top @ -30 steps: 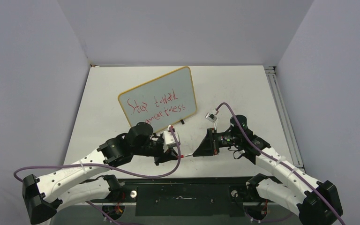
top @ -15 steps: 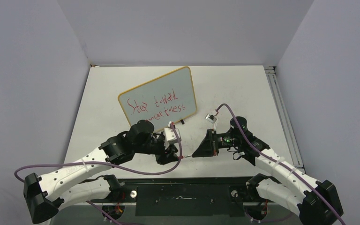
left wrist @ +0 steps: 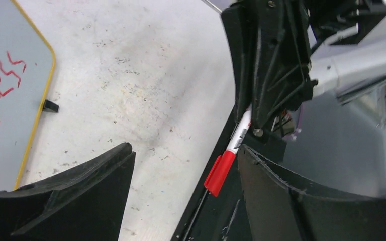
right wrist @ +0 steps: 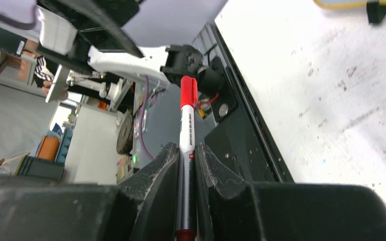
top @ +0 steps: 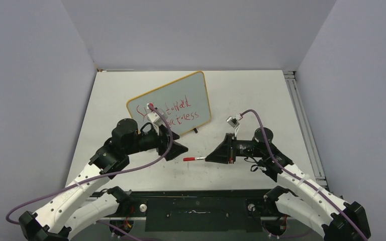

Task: Write a sentence on the whiteboard
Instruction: Close the whiteboard marker at the center of the board.

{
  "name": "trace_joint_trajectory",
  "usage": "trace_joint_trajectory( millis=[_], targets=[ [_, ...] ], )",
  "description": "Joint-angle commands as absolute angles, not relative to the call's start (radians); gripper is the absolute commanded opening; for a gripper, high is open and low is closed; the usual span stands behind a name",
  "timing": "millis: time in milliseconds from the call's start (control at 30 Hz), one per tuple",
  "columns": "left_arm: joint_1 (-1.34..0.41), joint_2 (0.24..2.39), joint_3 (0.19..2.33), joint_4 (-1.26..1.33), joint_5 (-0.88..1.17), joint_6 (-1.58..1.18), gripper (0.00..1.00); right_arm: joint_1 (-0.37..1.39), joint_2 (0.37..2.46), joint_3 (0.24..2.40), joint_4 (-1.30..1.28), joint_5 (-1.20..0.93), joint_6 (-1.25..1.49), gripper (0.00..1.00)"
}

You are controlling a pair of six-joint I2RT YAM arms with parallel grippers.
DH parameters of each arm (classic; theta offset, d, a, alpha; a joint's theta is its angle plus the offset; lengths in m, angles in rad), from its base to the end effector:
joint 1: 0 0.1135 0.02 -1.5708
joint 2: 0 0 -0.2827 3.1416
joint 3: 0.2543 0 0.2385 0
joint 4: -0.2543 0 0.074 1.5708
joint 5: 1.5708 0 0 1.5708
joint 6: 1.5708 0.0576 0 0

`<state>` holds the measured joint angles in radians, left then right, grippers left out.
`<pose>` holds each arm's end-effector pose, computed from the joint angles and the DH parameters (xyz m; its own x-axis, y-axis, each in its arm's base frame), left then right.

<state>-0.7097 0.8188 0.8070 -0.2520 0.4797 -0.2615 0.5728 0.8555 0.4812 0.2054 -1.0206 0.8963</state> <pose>0.1186 -0.1369 0.3446 -0.4279 0.0652 -0.9015 0.8338 0.4135 -0.3658 0.1196 0.1356 0.2809 -0.8611 -0.0694 -0.5037 -0.5076 0.0611 0.8594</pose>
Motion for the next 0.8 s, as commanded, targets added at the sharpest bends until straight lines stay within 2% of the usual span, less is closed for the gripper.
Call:
trace_joint_trajectory(
  millis=[0, 200, 367, 633, 767],
  targets=[
    [-0.602, 0.784, 0.737, -0.046, 0.614, -0.596, 0.73, 0.580, 0.808, 0.478, 0.401, -0.921, 0.969, 0.05],
    [-0.560, 0.760, 0.680, 0.105, 0.681, -0.807, 0.73, 0.580, 0.795, 0.507, 0.394, -0.887, 0.933, 0.05],
    [-0.560, 0.780, 0.669, 0.116, 0.720, -0.841, 0.67, 0.580, 0.803, 0.519, 0.411, -0.872, 0.920, 0.05],
    [-0.560, 0.801, 0.660, 0.120, 0.731, -0.872, 0.67, 0.581, 0.816, 0.534, 0.449, -0.887, 0.925, 0.05],
    [-0.560, 0.820, 0.662, 0.132, 0.757, -0.882, 0.57, 0.583, 0.821, 0.531, 0.466, -0.890, 0.925, 0.05]
  ],
)
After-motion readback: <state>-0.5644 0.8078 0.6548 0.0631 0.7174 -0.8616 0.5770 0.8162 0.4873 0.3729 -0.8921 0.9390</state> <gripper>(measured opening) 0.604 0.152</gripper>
